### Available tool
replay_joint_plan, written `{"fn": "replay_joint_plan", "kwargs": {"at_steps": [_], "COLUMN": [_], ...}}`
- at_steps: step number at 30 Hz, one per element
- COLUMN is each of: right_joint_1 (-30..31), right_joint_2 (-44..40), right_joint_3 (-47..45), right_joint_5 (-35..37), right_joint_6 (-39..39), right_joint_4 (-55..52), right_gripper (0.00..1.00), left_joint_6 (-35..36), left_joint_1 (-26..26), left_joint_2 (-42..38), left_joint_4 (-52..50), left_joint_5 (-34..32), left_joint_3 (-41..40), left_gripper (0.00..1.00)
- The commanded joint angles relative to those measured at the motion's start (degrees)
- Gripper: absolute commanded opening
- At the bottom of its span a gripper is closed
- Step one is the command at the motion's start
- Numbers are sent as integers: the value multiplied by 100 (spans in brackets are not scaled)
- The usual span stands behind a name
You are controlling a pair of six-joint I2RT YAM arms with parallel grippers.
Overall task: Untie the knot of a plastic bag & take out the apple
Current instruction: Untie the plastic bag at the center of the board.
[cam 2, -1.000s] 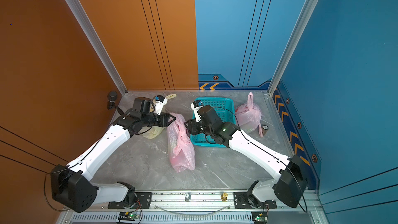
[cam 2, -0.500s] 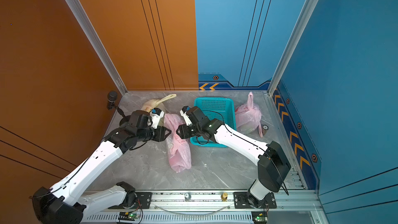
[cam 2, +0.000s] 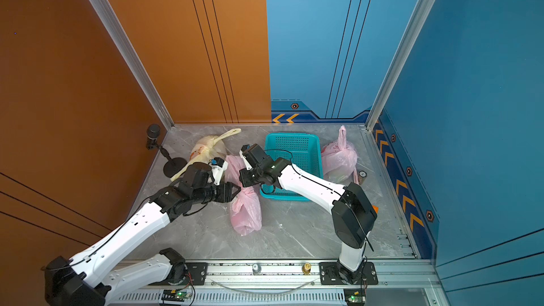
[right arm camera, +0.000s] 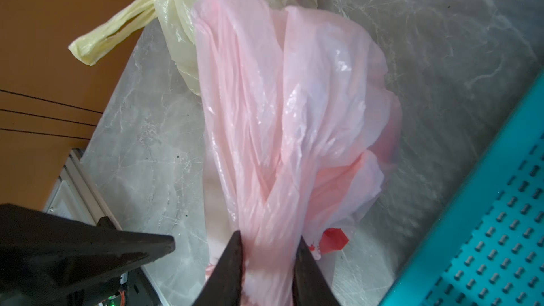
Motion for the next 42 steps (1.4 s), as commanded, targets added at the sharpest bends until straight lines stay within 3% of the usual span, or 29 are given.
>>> {"fn": "replay_joint_plan", "kwargs": {"at_steps": [1,6,7,9,10,18,25,40,42], "right_joint_1": [64,67,65,30,-4,-770,-1568,-2202,-2245], "right_joint_2": [-43,-179,-224,-344,-405,-871,-550,433,599], "right_joint_3": [207,166,156,127,105,-118,-134,177,241], "right_joint_5": [149,-34,-90,-196,-266,-1551,-2876,-3599,-3821], "right_joint_6": [-38,-21,3,95,140,1008,2296,2903,3033], "right_joint_4": [-157,-33,9,134,209,1402,2878,3459,3663], "right_gripper": [12,6,4,2,2,1,1,5,11], "left_joint_6": [-162,-349,-350,-293,-247,420,313,-413,-448], "left_joint_1": [-66,-113,-112,-119,-123,-59,120,144,141], "left_joint_2": [229,453,510,599,611,-210,-1109,-2244,-2285], "left_joint_4": [486,1195,1216,1080,935,-717,-1530,-2091,-2092], "left_joint_5": [73,379,422,520,511,246,-54,-435,-439], "left_joint_3": [-85,-253,-242,-180,-130,353,140,-508,-531], "left_gripper": [57,37,30,3,0,0,0,0,0]}}
